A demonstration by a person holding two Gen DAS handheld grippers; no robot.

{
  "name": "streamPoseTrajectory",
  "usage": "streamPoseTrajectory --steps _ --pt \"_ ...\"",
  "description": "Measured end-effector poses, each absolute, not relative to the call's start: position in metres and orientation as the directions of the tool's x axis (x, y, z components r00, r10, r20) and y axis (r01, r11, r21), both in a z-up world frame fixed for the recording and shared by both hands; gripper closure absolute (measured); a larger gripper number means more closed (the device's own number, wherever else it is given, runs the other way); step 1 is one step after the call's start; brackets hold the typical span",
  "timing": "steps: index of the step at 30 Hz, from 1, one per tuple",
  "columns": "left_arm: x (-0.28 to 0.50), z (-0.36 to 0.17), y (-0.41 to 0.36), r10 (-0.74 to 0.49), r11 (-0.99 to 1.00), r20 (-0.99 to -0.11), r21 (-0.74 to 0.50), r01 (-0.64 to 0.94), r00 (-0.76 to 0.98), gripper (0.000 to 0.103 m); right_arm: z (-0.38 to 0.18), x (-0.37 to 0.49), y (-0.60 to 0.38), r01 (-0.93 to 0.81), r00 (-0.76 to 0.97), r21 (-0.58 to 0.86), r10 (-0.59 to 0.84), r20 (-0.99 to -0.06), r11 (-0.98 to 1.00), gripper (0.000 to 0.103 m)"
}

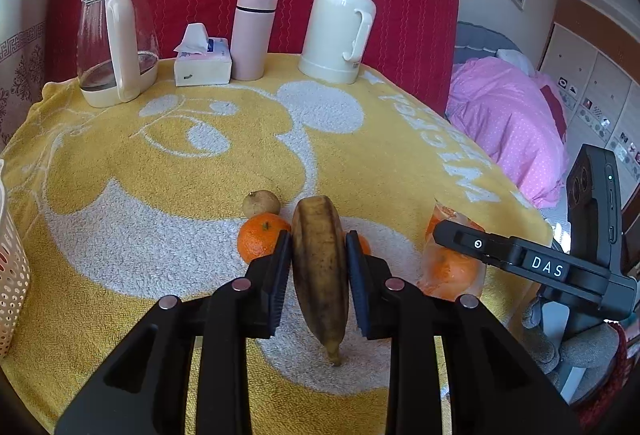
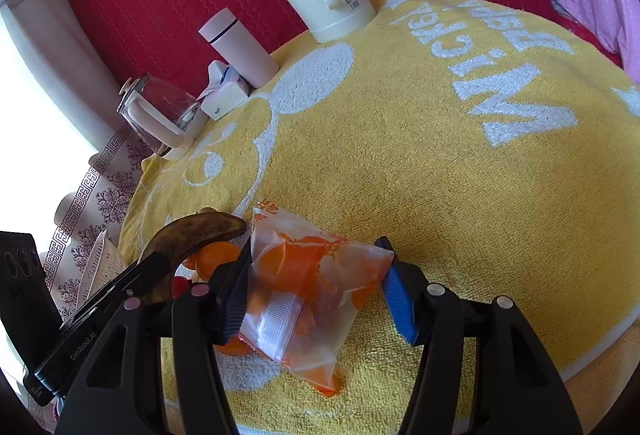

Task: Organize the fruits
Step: 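Carry the banana into the white basket and open the left tool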

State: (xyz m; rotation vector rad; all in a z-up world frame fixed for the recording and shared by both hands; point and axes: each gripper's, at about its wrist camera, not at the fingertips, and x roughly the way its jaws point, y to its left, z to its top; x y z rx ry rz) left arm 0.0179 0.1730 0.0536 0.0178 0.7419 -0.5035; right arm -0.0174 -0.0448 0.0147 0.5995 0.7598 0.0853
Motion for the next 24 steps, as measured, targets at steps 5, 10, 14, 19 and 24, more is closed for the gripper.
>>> streamPoseTrajectory --steps 5,10,14,19,24 --pt "0.015 0.054 0.163 -0.414 0.883 -0.649 -0.116 0.454 0.638 0.075 0.014 -0.016 -0.044 0.137 0.728 0.54 0.285 -0.624 0.831 0.044" --pt "0.024 0.043 0.159 -0.359 0.903 -0.685 -0.083 0.422 0.634 0.075 0.012 -0.014 -0.046 0.149 0.724 0.541 0.282 -0.63 0.828 0.042" --pt "0.03 0.042 0.171 -0.359 0.916 -0.684 -0.127 0.381 0.634 0.076 0.011 -0.013 -0.045 0.147 0.723 0.541 0.283 -0.63 0.828 0.042" --pt "0.023 0.051 0.18 -0.371 0.917 -0.657 -0.148 0.37 0.656 0.076 0.009 -0.011 -0.046 0.15 0.717 0.548 0.291 -0.633 0.823 0.04" --pt "0.011 0.072 0.196 -0.377 0.921 -0.604 -0.166 0.351 0.702 0.076 0.011 -0.01 -0.04 0.131 0.711 0.525 0.29 -0.64 0.841 0.03"
